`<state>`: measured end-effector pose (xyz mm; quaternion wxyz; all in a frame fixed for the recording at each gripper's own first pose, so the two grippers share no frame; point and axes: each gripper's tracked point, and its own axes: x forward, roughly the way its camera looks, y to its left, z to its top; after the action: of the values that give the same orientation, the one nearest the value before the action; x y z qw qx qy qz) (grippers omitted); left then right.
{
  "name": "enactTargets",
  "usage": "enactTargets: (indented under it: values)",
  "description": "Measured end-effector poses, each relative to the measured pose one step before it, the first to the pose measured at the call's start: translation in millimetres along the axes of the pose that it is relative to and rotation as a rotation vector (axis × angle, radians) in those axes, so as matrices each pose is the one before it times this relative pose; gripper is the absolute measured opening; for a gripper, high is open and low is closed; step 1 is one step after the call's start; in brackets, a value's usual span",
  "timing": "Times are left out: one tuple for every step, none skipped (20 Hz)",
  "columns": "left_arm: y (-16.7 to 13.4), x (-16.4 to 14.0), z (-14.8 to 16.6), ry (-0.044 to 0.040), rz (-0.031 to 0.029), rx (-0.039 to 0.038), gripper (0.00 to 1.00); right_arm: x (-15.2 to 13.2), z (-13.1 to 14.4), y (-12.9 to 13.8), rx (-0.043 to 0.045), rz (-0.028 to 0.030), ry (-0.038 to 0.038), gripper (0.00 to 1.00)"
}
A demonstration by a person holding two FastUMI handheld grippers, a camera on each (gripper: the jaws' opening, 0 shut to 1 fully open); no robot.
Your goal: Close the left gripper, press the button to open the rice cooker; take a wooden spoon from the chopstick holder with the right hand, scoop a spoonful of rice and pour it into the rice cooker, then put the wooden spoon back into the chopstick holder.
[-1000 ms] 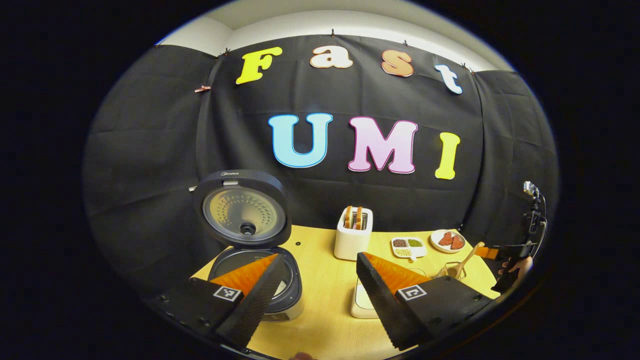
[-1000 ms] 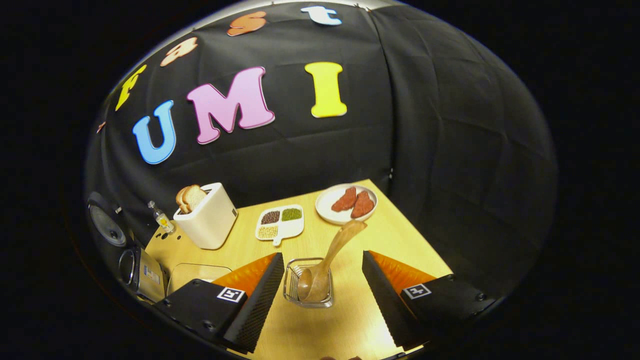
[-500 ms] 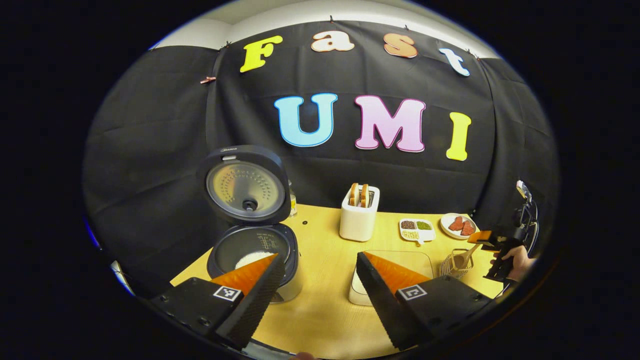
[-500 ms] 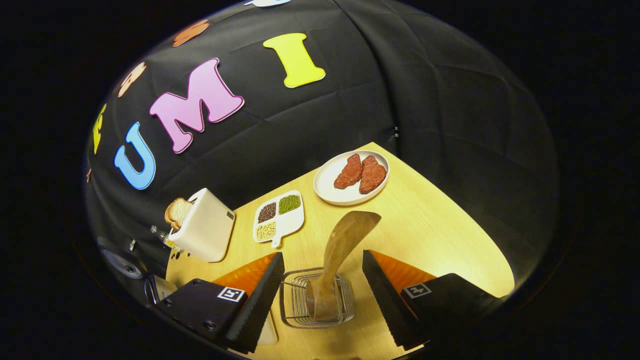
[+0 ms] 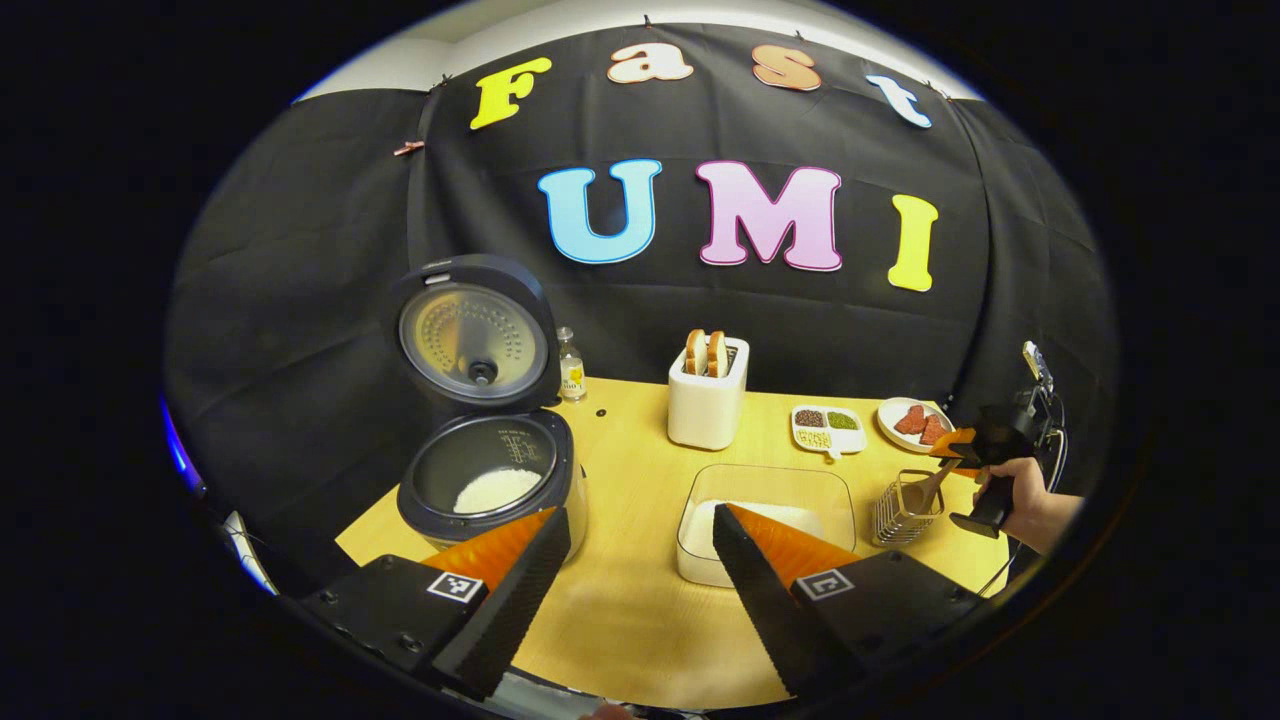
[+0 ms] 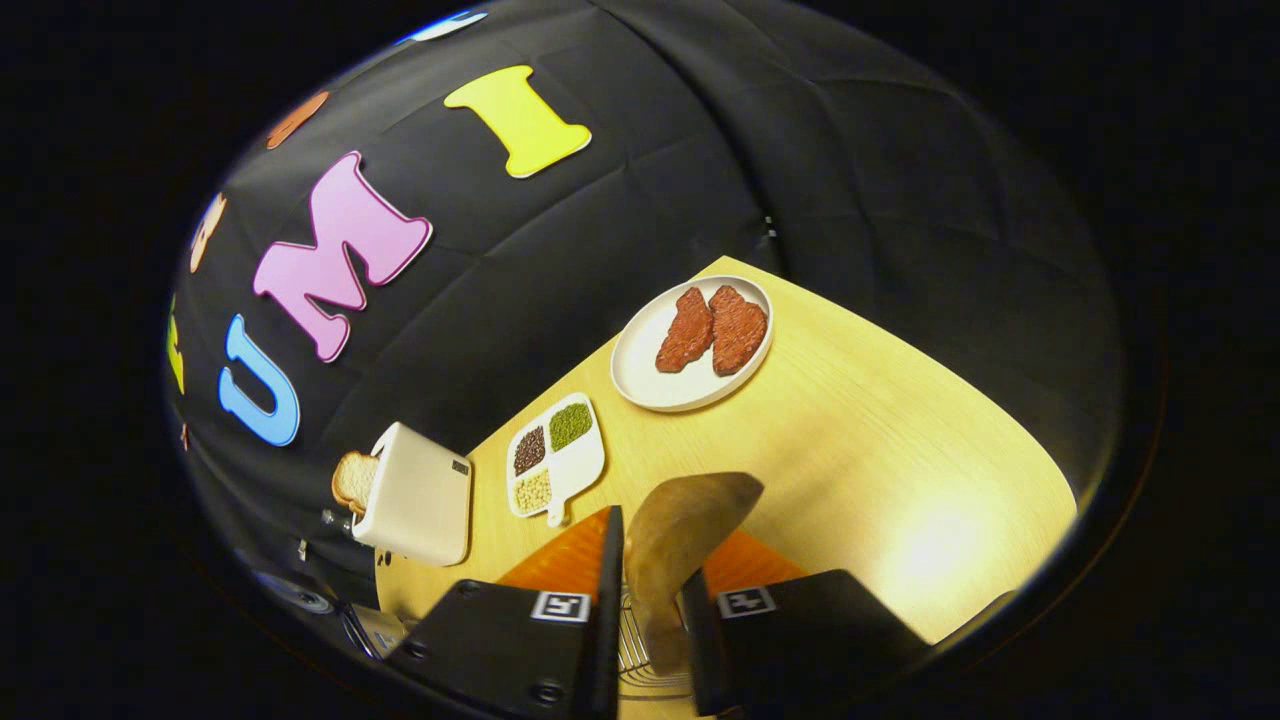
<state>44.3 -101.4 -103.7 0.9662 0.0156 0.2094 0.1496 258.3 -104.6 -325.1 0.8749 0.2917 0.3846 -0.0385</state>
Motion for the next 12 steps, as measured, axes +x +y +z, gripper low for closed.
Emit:
enactTargets:
  values:
    - [-2.63, 0.05, -2.73, 0.00457, -0.00445, -0.00436, 0.98, -5.53, 1.48, 0.65, 0.00254, 0.00693, 0.01024, 0.25]
    - [-2.99, -0.14, -1.26, -0.00017, -0.00538, -0.00318, 0.98, 3.19, -6.52, 0.06, 0.00171, -0.00253, -0.00076, 0.26]
    - [-1.78, 0.17, -1.56, -0.00023, -0.00569, -0.00288, 0.98, -9.86, 1.85, 1.35, -0.00655, 0.00665, 0.0098, 0.24]
    - [-1.67, -0.03, -0.98, 0.00212, -0.00565, -0.00288, 0.98, 0.73, -1.84, 1.14, -0.01501, 0.00253, 0.00102, 0.27]
    - [0.18, -0.42, -2.03, 0.00037, -0.005, -0.00273, 0.98, -6.88, 2.72, 3.98, -0.01523, 0.01411, -0.00635, 0.21]
    - [0.83, -0.7, 0.27, -0.00314, -0.00293, -0.00154, 0.98, -6.13, 4.11, 5.58, -0.01847, 0.01025, -0.0191, 0.21]
    - [1.69, -0.51, 1.52, -0.00529, -0.00153, 0.00062, 0.98, -5.68, 5.78, 4.52, -0.00931, 0.00839, -0.01791, 0.16]
    - [1.98, -0.49, 2.48, -0.00678, -0.00342, 0.00159, 0.97, -5.63, 5.56, 5.29, -0.00418, 0.00751, -0.01906, 0.21]
    - [2.7, -0.47, -0.42, -0.00607, -0.00408, 0.00141, 0.98, -5.87, 6.3, 4.39, -0.00299, 0.00587, -0.0184, 0.2]
    - [2.99, -0.76, 1.23, -0.00452, -0.00519, 0.00056, 0.98, -5.4, 7.13, 3.75, -0.00378, 0.00431, -0.01929, 0.2]
    - [4.7, -1.2, -1.29, -0.00359, -0.00475, -0.00148, 0.98, -7.21, 5.01, 3.7, -0.00317, 0.00334, -0.01387, 0.2]
    - [4.33, -0.65, 0.08, -0.00477, -0.00575, -0.00369, 0.98, -8.37, 5.82, 4.28, -0.00414, 0.00661, -0.01621, 0.21]
